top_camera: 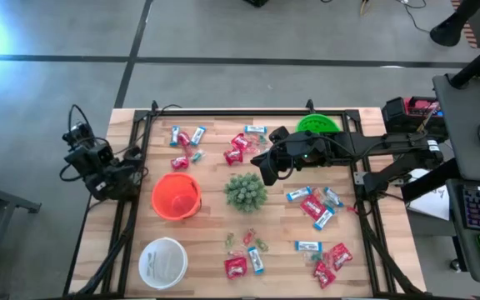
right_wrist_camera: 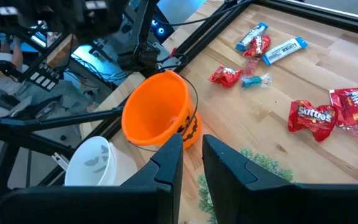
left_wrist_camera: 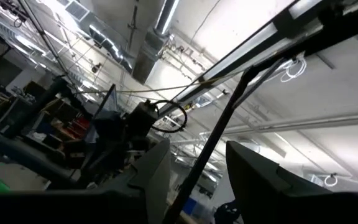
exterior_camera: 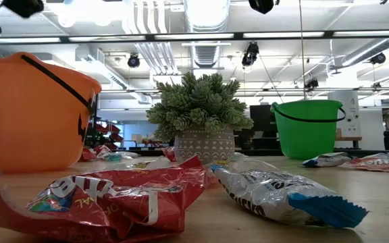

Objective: Sort candy
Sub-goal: Put the red candy into the green bucket

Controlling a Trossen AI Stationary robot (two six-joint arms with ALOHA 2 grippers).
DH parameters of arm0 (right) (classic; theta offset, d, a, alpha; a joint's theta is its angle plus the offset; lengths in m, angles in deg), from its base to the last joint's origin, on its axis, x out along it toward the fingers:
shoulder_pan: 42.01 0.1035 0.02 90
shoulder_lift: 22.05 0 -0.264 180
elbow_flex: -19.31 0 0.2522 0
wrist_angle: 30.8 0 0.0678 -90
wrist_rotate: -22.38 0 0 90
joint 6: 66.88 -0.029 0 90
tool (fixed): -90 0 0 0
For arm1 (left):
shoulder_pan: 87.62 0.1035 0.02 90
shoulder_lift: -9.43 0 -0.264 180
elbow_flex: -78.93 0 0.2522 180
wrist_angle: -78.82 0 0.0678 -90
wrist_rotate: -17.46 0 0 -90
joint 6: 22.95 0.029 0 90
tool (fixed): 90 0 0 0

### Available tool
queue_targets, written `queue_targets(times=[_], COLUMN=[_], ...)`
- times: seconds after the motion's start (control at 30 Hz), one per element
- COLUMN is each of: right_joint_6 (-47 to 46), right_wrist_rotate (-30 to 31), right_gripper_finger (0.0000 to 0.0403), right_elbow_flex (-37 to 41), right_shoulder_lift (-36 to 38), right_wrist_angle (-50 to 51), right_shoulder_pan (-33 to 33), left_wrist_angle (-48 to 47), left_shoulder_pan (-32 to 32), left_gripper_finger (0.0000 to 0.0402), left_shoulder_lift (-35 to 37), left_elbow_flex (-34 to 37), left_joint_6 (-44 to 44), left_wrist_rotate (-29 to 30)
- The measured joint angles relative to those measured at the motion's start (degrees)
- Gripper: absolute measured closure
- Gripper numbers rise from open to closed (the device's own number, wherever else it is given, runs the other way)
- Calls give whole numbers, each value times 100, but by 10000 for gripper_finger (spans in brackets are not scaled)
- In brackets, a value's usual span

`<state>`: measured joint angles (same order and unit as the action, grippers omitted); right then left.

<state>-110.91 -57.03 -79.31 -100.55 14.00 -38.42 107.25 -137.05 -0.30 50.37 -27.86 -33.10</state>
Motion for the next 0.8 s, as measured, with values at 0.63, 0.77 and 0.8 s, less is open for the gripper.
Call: queue_targets(times=[0.63, 0.77, 0.8], right_joint_6=[74, 74, 75], right_wrist_rotate=[-5, -1, 30], right_gripper_finger=[349, 349, 349], right_elbow_flex=[0, 0, 0], right_shoulder_lift=[0, 0, 0], right_wrist_angle=[2, 4, 5], right_shoulder_pan=[0, 0, 0], left_wrist_angle=[-3804, -4227, -4373], left_shoulder_pan=[0, -2, -2], left_gripper_finger=[263, 263, 263], left_shoulder_lift=[-1564, -1687, -1660], left_elbow_flex=[-2350, -2415, -2427], left_joint_6=[-197, -181, -205], left_wrist_rotate=[-352, -615, -571])
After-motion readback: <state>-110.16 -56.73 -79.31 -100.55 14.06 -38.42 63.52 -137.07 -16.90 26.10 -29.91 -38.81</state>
